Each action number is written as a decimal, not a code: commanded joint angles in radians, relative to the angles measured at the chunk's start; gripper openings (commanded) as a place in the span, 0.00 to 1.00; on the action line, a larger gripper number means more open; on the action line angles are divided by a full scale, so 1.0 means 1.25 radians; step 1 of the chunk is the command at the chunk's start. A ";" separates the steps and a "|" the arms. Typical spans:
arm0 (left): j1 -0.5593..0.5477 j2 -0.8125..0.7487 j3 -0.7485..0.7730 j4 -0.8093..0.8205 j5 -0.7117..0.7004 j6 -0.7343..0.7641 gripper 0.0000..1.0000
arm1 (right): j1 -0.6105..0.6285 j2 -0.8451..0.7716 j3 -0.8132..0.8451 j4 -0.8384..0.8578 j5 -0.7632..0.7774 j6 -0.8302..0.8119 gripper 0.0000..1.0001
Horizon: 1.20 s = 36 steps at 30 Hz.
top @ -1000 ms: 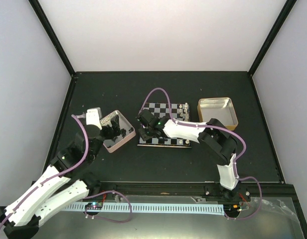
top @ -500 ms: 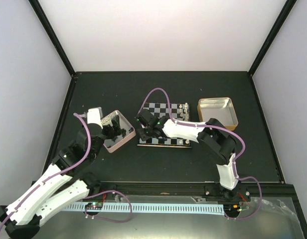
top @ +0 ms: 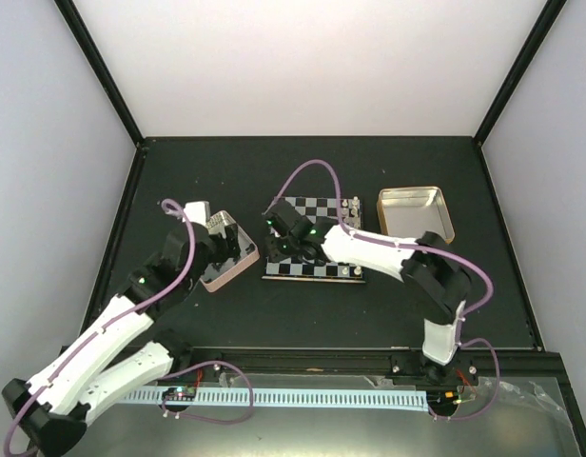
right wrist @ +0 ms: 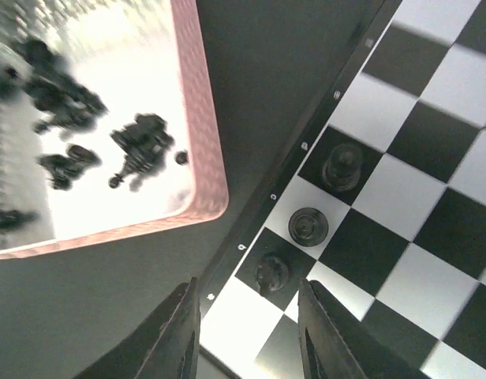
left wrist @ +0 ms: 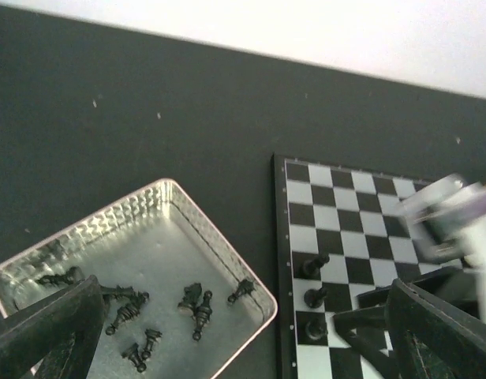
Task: Set up the chess pieces on the board
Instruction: Place the chess piece on the chessboard, then pick up the chess piece from the storage box.
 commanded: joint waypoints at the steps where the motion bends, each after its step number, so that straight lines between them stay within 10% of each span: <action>1: 0.070 0.077 0.006 0.003 0.169 -0.006 0.99 | -0.008 -0.132 -0.056 0.045 0.023 0.051 0.35; 14: 0.257 0.498 0.125 -0.046 0.443 0.008 0.46 | -0.060 -0.321 -0.267 0.113 0.017 0.100 0.34; 36: 0.308 0.768 0.217 -0.127 0.416 0.103 0.44 | -0.073 -0.366 -0.335 0.120 0.006 0.100 0.30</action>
